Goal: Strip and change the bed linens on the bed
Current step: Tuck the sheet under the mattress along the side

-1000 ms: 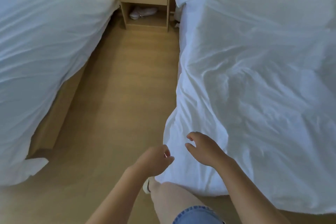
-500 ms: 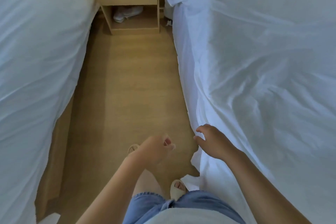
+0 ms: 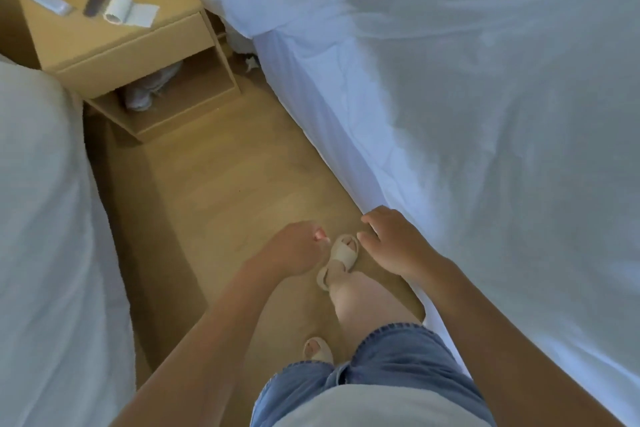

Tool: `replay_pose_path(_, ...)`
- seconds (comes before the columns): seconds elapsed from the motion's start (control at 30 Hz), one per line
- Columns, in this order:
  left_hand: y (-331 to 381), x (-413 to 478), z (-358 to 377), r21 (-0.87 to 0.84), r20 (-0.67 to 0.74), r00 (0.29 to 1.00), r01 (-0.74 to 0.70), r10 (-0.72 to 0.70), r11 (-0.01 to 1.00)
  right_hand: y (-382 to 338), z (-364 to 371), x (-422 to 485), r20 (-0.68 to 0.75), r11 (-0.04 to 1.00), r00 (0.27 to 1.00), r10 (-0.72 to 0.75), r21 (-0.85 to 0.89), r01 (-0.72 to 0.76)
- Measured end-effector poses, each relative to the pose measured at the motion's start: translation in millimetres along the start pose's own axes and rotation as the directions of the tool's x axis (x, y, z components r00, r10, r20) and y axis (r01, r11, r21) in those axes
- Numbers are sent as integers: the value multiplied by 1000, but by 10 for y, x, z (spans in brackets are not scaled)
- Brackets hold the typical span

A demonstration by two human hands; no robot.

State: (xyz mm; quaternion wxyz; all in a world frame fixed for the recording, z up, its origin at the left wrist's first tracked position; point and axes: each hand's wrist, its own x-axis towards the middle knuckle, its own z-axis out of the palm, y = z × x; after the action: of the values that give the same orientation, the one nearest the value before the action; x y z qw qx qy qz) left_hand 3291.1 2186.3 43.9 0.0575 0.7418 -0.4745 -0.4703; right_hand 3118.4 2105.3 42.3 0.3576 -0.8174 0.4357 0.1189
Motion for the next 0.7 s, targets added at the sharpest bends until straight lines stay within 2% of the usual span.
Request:
replay_pose_path(0.17, 86, 1175, -950, 84, 54, 998, 6, -10, 996, -71, -458, 1302, -93, 997, 995, 34, 71, -27)
replay_pose_path(0.33, 257, 2324, -2208, 229, 95, 990, 82, -106, 970, -267, -1236, 2703, -133, 993, 989, 68, 106, -54)
replay_pose_path(0.47, 267, 3014, -3077, 174, 88, 986, 125, -142, 977, -541, -1810, 3561, -158, 994, 985, 69, 91, -55)
replay_pose_path(0.63, 89, 4131, -4283, 160, 88, 991, 86, -101, 983, -1045, -2353, 5024, -159, 996, 985, 61, 76, -49)
replay_pose_path(0.7, -83, 4741, -4841, 139, 66, 996, 44, -54, 989, -1303, -2492, 5725, -205, 995, 976, 67, 92, -49)
